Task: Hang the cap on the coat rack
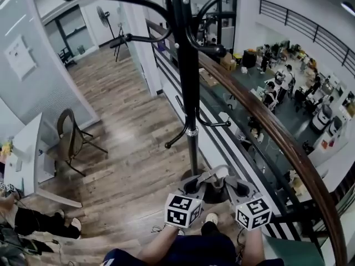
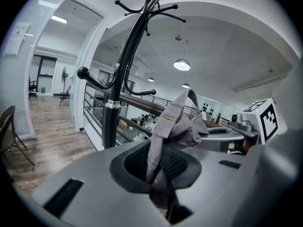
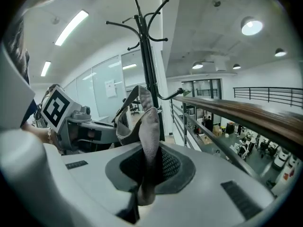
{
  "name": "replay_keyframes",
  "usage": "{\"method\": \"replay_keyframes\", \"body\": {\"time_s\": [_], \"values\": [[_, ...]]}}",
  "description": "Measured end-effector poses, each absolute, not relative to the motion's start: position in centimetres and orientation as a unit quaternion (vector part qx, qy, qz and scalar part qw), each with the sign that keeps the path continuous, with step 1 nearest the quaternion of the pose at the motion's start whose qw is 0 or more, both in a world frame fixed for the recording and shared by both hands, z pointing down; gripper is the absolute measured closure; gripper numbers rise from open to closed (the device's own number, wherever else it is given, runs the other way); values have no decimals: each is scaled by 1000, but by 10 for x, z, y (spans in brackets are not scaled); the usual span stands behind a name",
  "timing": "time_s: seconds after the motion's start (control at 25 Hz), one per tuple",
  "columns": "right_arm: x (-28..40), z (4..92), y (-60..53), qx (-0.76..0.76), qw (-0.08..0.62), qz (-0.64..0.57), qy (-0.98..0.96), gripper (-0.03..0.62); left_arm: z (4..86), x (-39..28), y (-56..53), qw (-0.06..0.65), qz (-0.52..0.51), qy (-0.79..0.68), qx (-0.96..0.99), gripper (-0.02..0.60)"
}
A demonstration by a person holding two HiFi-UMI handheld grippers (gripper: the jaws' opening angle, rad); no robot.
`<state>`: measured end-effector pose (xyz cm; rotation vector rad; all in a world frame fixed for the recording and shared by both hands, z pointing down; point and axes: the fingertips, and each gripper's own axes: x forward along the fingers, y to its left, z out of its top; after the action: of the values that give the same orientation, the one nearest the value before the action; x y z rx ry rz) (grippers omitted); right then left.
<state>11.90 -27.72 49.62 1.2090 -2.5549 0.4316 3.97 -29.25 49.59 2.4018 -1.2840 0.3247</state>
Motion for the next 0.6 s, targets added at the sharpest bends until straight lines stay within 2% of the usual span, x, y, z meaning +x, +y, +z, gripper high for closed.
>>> {"method": "replay_keyframes", "body": {"time_s": [0.6], "values": [[142, 455, -365, 401, 126, 131, -898, 565, 448, 57, -365, 174, 93, -498, 845, 537]]}}
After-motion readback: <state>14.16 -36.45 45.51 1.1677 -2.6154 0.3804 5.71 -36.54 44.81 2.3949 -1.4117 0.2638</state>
